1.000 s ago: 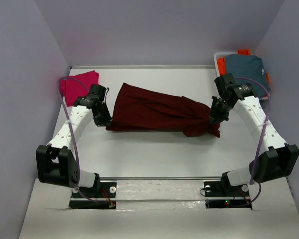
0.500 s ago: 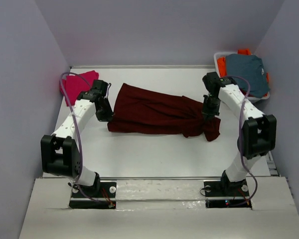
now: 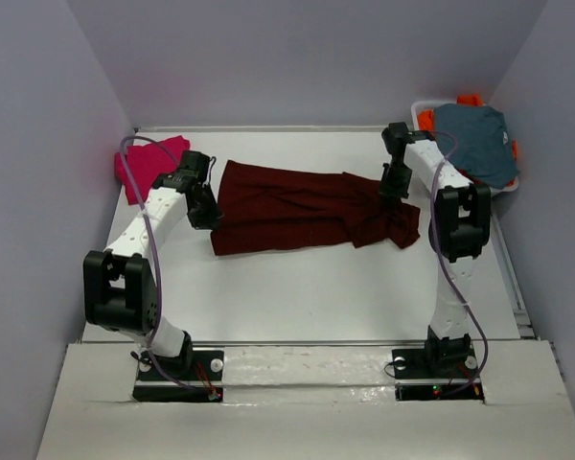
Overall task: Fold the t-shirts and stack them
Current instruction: Flatten the tshirt out
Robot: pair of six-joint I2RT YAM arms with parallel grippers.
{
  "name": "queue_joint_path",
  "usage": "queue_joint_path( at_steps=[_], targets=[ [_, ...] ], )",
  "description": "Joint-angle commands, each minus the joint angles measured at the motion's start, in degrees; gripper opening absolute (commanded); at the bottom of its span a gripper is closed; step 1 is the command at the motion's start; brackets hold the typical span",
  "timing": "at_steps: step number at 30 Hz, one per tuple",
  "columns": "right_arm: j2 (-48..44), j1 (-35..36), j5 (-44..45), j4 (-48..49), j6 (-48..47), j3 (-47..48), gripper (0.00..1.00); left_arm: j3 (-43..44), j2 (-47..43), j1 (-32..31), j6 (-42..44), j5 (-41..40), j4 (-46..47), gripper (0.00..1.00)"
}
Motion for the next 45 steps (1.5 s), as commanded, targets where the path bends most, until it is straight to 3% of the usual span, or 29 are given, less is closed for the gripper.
queue_joint_path(
  at_steps=[1, 5, 6, 7, 8, 15, 25, 29, 35, 39, 45],
  targets=[
    [0.32, -0.60, 2.28, -0.88, -0.86, 8.67, 0.07, 0.56, -0.23, 0.11, 0.09, -0.56, 1.07, 0.06],
    [1.46, -0.60, 1.41, -1.32, -1.47, 11.32, 0.07, 0.30, 0.30, 0.11, 0.27, -0.47, 1.33, 0.06],
    [1.55, -0.60, 0.54, -0.89, -2.43, 10.89, 0.13, 0.12, 0.39, 0.11, 0.18, 0.92, 1.51, 0.06],
    [1.72, -0.60, 0.27, -0.36, -2.44, 10.36, 0.13, 0.12, 0.48, 0.11, 0.27, 1.28, 1.60, 0.06],
    [2.42, -0.60, 0.00, -0.27, -2.96, 9.92, 0.28, 0.29, 0.83, 0.11, 0.27, 1.46, 1.60, 0.05],
    [-3.54, -0.60, -2.63, 3.77, -2.97, 1.14, 0.76, 1.00, 1.88, 0.11, 0.53, 1.55, 1.77, 0.06],
    [-16.10, 4.66, -2.81, 4.13, 0.01, -11.60, 0.71, 0.38, 2.94, 0.11, 0.27, 1.99, 2.48, 0.06],
    [-18.92, 5.81, -2.63, 3.25, 0.81, -12.58, 0.71, 0.12, 3.20, 0.11, 0.27, 2.16, 2.57, 0.06],
    [-19.72, 8.44, -3.43, 2.98, 0.64, -15.21, 0.71, 0.38, 3.55, -0.41, 0.27, 1.99, 2.48, 0.06],
    [-19.11, 9.07, -4.92, 6.84, 1.43, -20.65, 0.61, 0.21, 3.38, -0.42, 0.09, 1.99, 2.57, 0.06],
    [-16.30, 10.82, -5.63, 9.22, 1.78, -20.85, 0.59, -0.06, 3.20, -0.42, 0.01, 1.82, 2.48, 0.06]
  ],
)
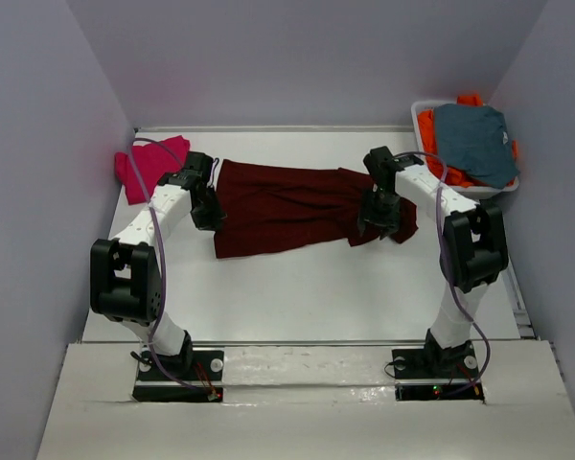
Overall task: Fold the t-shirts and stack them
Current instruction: Flatten the tshirt out
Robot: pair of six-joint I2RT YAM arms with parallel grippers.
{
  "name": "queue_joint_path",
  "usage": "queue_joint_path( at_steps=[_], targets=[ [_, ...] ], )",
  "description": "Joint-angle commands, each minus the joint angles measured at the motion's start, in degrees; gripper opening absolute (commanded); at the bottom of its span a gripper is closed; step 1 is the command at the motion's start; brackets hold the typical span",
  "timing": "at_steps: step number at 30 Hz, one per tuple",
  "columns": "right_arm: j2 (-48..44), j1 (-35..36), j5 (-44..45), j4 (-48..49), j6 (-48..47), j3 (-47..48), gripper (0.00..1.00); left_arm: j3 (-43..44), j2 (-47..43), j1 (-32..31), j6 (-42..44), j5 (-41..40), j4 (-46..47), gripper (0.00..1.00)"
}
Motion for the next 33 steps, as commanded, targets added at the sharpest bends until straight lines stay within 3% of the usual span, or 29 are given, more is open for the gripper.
queue_joint_path(
  at_steps=[1, 16, 31, 32, 33],
  targets=[
    [2.28, 1.64, -1.04, 4.26, 0.58, 1.64, 0.59, -0.03, -0.71, -0.37, -0.04, -0.18, 0.47, 0.06],
    [8.88, 3.75, -3.06, 6.63, 0.40, 3.93, 0.59, -0.30, -0.71, -0.37, 0.05, -0.35, 0.47, 0.06],
    [12.31, 4.28, -3.94, 9.62, 0.75, 1.48, 0.42, -0.21, -0.62, -0.37, 0.23, -0.35, 0.47, 0.06],
    [12.31, 4.28, -3.94, 9.62, 0.75, 1.30, 0.40, -0.12, -0.62, -0.37, 0.23, -0.35, 0.47, 0.06],
    [12.14, 4.28, -3.76, 9.62, 0.75, 1.21, 0.29, -0.12, -0.54, -0.37, 0.23, -0.26, 0.55, 0.06]
  ],
)
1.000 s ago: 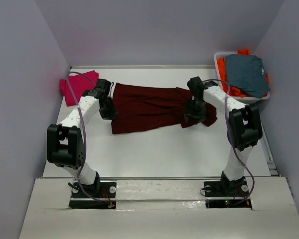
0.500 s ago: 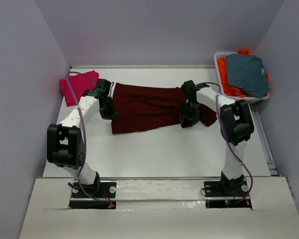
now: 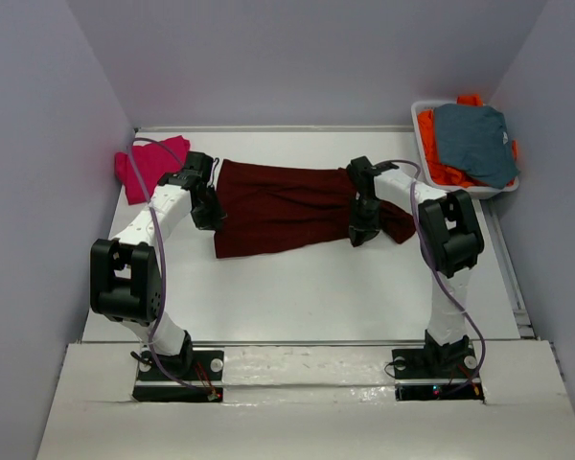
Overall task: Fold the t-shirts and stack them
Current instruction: Flatten the tshirt out
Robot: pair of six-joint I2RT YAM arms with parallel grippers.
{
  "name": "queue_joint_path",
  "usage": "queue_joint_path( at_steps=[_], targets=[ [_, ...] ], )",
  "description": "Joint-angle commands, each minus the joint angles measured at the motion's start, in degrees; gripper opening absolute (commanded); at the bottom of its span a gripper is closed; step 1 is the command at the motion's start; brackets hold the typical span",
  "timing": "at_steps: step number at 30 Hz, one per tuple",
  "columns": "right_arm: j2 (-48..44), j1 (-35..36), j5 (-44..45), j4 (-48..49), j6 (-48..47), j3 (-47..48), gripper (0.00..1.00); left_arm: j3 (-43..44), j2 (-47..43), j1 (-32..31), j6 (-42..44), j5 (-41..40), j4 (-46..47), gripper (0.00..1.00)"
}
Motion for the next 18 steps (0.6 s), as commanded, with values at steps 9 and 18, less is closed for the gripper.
queue_joint_path(
  at_steps=[9, 18],
  targets=[
    [-3.77, 1.00, -0.33, -1.74, 0.31, 1.31, 0.07, -0.52, -0.71, -0.37, 0.31, -0.37, 0.14, 0.06],
    [-17.12, 1.00, -4.36, -9.65, 0.58, 3.86, 0.07, -1.13, -0.71, -0.37, 0.40, -0.37, 0.23, 0.06]
  ],
)
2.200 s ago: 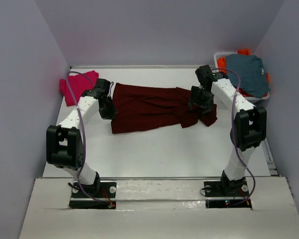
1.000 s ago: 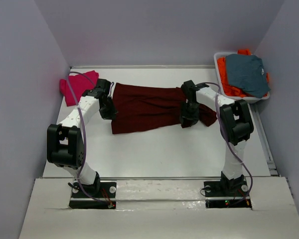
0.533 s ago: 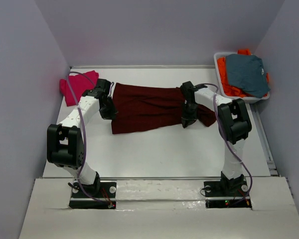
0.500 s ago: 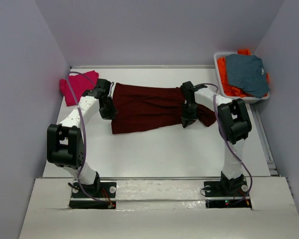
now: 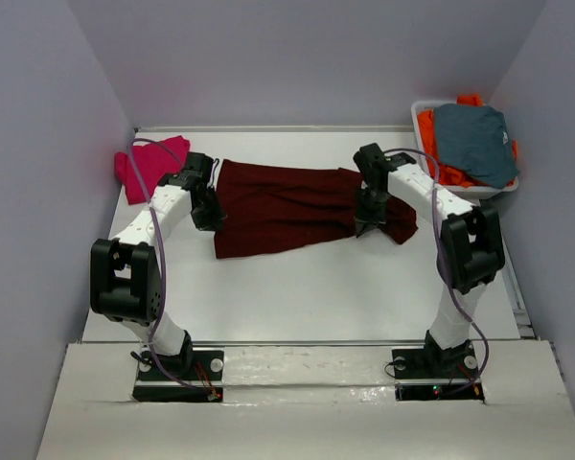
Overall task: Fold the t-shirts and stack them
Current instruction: Flatten the tshirt out
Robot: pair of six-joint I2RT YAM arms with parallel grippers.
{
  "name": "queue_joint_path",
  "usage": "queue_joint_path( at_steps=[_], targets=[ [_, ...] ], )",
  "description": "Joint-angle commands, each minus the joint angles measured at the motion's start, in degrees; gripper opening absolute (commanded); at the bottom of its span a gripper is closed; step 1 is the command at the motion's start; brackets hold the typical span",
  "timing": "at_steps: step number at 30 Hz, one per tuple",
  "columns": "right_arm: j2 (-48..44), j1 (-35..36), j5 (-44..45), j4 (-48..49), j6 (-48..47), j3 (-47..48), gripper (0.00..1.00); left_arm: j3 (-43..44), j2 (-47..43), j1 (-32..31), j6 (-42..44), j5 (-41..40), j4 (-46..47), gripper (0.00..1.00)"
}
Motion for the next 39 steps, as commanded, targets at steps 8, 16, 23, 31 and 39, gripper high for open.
queue_joint_path(
  at_steps=[8, 16, 23, 31, 39],
  targets=[
    [-17.92, 0.63, -7.60, -10.05, 0.58, -0.37, 0.07, -2.04, -1.06, -0.90, 0.31, 0.16, 0.60, 0.06],
    [-26.89, 0.63, -15.86, -12.42, 2.16, -9.69, 0.07, -3.00, -2.11, -1.43, 0.49, 0.33, 0.43, 0.06],
    [-35.15, 1.25, -19.03, -16.99, 3.21, -19.27, 0.07, -3.88, -3.08, -1.43, 0.49, 0.77, -0.01, 0.06],
    [-41.13, 1.25, -22.20, -19.11, 4.45, -26.66, 0.07, -6.95, -7.38, -4.32, -0.56, 2.00, -2.56, 0.06],
    [-41.57, 1.25, -24.22, -17.62, 4.10, -31.06, 0.07, -14.43, -15.21, -8.02, -2.41, 4.02, -6.25, 0.06]
  ],
)
